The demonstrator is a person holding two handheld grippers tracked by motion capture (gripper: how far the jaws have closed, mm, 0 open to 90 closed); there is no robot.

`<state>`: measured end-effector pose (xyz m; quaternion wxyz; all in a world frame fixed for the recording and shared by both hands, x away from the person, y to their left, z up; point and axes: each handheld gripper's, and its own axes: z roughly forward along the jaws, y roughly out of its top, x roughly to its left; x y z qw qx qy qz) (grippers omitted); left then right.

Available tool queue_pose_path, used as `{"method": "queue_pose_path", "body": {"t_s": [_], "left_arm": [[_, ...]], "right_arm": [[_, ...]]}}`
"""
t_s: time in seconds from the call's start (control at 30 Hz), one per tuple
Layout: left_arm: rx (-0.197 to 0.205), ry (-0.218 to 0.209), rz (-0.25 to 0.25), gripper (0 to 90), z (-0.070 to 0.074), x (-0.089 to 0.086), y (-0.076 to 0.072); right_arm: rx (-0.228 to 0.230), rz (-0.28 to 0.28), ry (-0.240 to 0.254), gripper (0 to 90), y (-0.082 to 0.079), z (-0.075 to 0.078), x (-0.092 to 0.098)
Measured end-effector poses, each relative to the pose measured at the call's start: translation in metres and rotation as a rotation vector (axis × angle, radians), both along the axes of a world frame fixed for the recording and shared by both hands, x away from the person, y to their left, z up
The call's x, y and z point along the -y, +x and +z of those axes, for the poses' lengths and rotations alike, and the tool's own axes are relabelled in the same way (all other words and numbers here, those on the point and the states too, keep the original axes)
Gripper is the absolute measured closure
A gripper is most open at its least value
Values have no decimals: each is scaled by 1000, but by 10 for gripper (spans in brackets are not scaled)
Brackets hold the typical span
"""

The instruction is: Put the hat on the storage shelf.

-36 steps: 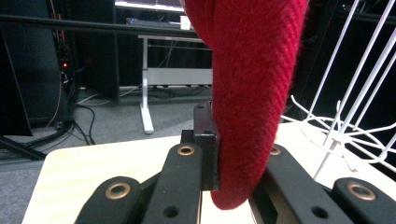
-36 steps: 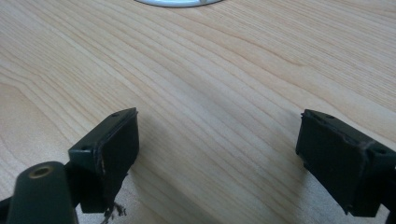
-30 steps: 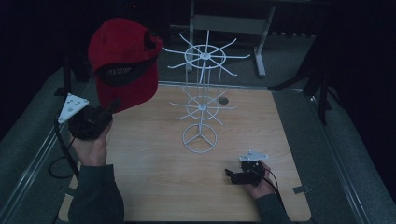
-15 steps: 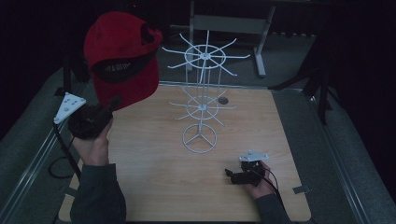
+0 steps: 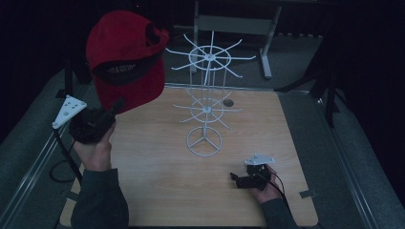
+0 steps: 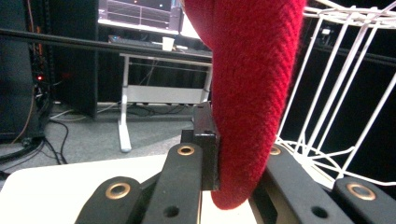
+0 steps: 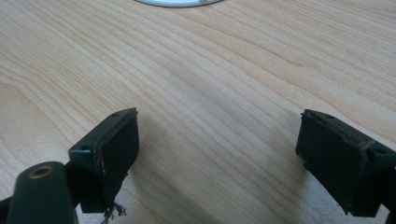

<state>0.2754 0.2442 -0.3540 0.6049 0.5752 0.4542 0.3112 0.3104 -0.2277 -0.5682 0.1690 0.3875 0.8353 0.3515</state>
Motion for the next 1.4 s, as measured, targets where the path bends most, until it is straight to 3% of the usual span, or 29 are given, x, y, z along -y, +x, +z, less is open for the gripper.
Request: {"method": "queue_pose_path", "body": {"t_s": [0.37, 0.87, 1.4], "left_arm": [[21, 11, -33, 859, 1, 2, -2], [16, 26, -61, 859, -9, 6, 0], [-16, 35, -81, 859, -33, 10, 0]], "right_arm": [[1, 1, -1, 131, 0, 0, 0], [1, 0, 1, 131, 0, 0, 0], [1, -1, 2, 131, 0, 0, 0]]}}
